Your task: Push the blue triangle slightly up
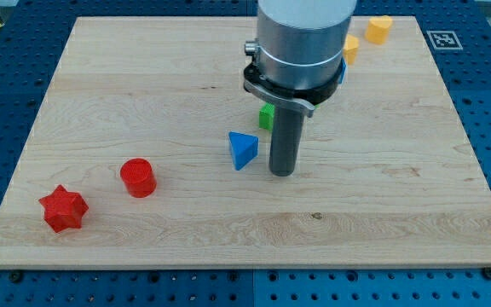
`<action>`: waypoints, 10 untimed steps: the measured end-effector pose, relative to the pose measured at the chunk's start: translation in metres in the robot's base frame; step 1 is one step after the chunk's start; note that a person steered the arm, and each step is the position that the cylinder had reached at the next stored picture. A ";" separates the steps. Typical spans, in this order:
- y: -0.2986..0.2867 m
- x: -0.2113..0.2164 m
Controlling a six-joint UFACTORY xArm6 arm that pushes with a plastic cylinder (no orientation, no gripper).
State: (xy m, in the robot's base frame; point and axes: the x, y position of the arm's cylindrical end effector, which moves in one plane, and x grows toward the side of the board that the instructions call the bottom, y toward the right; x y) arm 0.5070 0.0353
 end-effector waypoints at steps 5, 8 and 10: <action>-0.038 -0.006; -0.051 -0.025; -0.045 -0.012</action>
